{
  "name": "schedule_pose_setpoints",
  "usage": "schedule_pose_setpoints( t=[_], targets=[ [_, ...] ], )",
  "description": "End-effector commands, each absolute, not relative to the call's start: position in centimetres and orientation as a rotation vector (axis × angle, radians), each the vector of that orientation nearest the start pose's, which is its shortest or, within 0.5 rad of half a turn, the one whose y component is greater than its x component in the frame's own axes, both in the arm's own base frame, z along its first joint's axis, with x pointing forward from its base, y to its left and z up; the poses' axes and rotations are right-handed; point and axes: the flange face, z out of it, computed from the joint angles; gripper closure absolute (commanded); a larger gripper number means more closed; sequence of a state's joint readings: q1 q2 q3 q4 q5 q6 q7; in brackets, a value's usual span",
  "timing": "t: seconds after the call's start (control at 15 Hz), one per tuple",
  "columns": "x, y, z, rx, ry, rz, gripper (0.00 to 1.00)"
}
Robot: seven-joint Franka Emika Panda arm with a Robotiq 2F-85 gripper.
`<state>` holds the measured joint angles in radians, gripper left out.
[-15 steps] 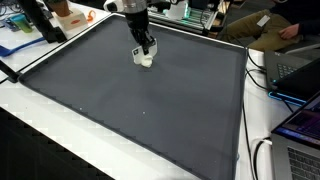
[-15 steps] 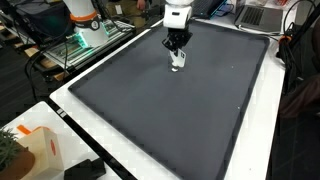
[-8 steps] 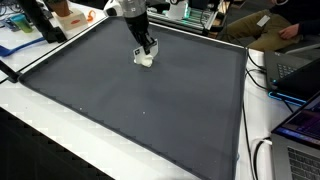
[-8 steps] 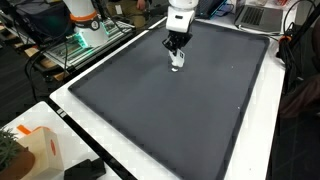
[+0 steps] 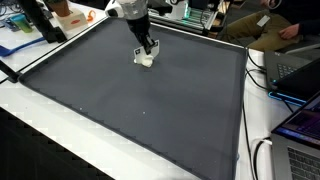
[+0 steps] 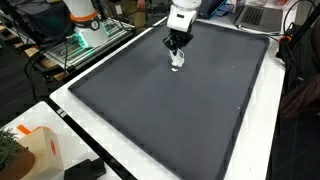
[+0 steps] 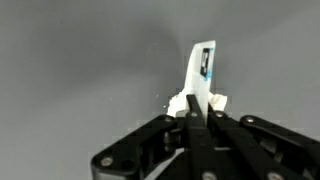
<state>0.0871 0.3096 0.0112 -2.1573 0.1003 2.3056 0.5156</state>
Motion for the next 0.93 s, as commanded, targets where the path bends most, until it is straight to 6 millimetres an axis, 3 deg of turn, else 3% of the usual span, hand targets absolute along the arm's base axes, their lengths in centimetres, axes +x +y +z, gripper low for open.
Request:
schedule_pose_setpoints(
  t=[0.0,0.2,0.4,0.47,0.67,0.87],
  targets=[
    [55.0,5.0,20.3,-3.050,0.865,0.242,0.99],
    [55.2,3.9,20.6,-3.027,0.970,0.204,0.99],
    [54.8,1.5,20.8,-2.939,1.045,0.220,0.99],
    [55.0,4.1,24.2,-2.967,0.989,0.234,0.96],
    [55.0,3.1,24.1,-2.936,1.029,0.239,0.96],
    [56.0,3.1,24.5,-2.944,1.124,0.069,0.99]
  ],
)
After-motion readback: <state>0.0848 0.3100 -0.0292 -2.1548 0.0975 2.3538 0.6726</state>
